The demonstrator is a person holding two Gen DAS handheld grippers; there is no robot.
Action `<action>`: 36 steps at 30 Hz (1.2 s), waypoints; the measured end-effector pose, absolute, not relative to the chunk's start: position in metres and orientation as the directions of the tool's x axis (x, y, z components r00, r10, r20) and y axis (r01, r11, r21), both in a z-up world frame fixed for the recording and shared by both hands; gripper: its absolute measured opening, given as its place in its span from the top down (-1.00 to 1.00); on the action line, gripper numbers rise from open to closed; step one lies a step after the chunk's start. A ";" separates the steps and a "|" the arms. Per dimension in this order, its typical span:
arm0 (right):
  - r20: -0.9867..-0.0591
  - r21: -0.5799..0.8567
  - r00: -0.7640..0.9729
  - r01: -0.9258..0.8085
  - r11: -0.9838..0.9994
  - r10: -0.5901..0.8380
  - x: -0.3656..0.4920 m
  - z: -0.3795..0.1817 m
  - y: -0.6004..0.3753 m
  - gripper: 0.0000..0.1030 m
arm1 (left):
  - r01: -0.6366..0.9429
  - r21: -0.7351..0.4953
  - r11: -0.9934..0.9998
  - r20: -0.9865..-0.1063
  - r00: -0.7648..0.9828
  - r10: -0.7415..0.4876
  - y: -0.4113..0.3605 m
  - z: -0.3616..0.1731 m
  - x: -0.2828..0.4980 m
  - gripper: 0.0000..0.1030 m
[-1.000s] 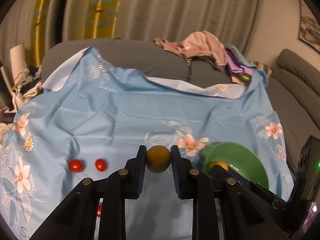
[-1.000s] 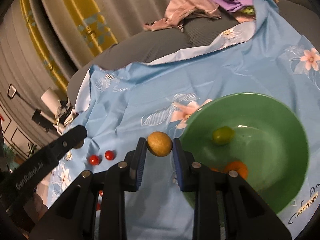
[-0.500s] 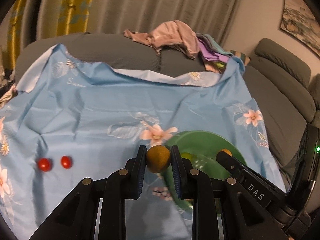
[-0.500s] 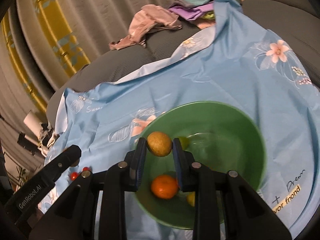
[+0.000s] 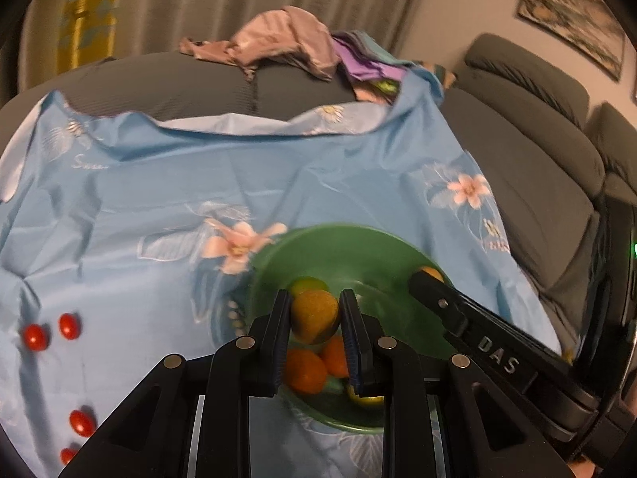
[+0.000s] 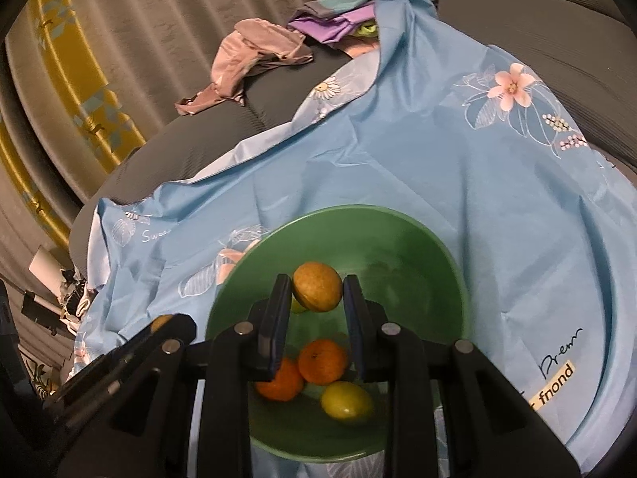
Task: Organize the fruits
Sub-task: 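Carry both yellow cherry tomatoes over the green bowl and lower them, then open both tools to drop the yellow tomatoes into the bowl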
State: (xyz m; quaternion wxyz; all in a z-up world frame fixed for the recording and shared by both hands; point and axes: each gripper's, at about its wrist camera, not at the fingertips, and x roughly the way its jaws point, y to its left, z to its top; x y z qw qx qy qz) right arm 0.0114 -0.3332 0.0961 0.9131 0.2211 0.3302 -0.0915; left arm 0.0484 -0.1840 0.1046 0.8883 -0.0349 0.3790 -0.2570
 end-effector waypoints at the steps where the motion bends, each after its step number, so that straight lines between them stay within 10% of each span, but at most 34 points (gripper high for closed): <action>1: -0.648 0.340 0.761 0.320 0.884 -0.027 0.011 0.095 -0.335 0.46 | 0.436 -0.258 0.862 -0.656 0.576 -0.487 -0.186 0.103 0.047 0.52; 36: -0.719 0.296 0.689 0.420 0.858 -0.089 0.014 0.075 -0.358 0.45 | 0.528 -0.320 0.786 -0.711 0.414 -0.568 -0.225 0.074 0.043 0.52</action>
